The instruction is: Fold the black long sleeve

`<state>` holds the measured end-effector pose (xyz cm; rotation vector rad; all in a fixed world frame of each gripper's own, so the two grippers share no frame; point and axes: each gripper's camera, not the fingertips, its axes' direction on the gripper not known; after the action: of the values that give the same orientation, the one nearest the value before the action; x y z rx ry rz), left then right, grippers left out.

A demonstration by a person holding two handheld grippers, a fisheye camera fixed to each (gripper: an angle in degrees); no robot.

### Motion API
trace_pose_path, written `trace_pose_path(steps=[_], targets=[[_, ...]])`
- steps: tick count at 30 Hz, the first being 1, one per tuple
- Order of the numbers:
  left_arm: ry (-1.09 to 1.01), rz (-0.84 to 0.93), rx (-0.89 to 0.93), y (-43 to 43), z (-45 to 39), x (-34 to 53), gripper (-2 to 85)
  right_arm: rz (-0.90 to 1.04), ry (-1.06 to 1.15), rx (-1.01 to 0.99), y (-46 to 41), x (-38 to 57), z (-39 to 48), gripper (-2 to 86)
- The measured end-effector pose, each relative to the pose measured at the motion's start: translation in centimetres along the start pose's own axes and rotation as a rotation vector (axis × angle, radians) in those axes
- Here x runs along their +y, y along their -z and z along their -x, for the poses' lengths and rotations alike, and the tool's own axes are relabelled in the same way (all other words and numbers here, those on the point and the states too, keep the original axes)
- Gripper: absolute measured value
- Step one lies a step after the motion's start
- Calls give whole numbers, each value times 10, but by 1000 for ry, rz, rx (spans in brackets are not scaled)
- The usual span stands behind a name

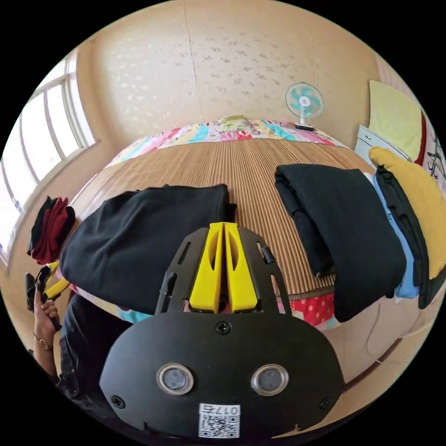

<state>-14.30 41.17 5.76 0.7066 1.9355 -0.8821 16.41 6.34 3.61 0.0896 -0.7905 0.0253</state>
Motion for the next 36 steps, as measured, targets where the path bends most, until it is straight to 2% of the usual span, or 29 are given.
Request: trace_pose_path(steps=[2,5,8,10,14,16,19,24,27,29,32,34,36], targets=[[38,29,46,-13,15,3,151,-46,88,-61,1,12,17,3],[31,24,141,-31,22,11,138,190,106,50,-62,36,15,2],[-19,-44,168,-34,11,14,113,39,32,-84,-63,81,-20,2],[-90,-30,154,-49,-13,5,86,3,-147,-255,-62,96,-61,2],[-325,31,191,-96,-91,6,67,-45,-136,-306,-63,114,-82,3],[-495,111,201,-146,-148,33,66,-46,-140,-318,-63,116,-95,3],[-629,237,225,-222,-197,97,66,-68,-194,-327,-54,126,-113,3],[-679,488,223,-337,-197,216,84,-160,-317,-195,-14,153,-154,6],[-705,603,219,-369,-169,270,103,-218,-364,-116,9,158,-191,13],[-712,587,197,-366,-158,283,116,-203,-394,-144,14,161,-216,22],[-770,428,138,-331,-153,271,125,-191,-468,-226,18,170,-251,43],[-747,242,56,-293,-143,241,126,-180,-514,-387,17,164,-279,76],[-671,155,14,-277,-124,210,134,-156,-526,-499,11,149,-295,109]])
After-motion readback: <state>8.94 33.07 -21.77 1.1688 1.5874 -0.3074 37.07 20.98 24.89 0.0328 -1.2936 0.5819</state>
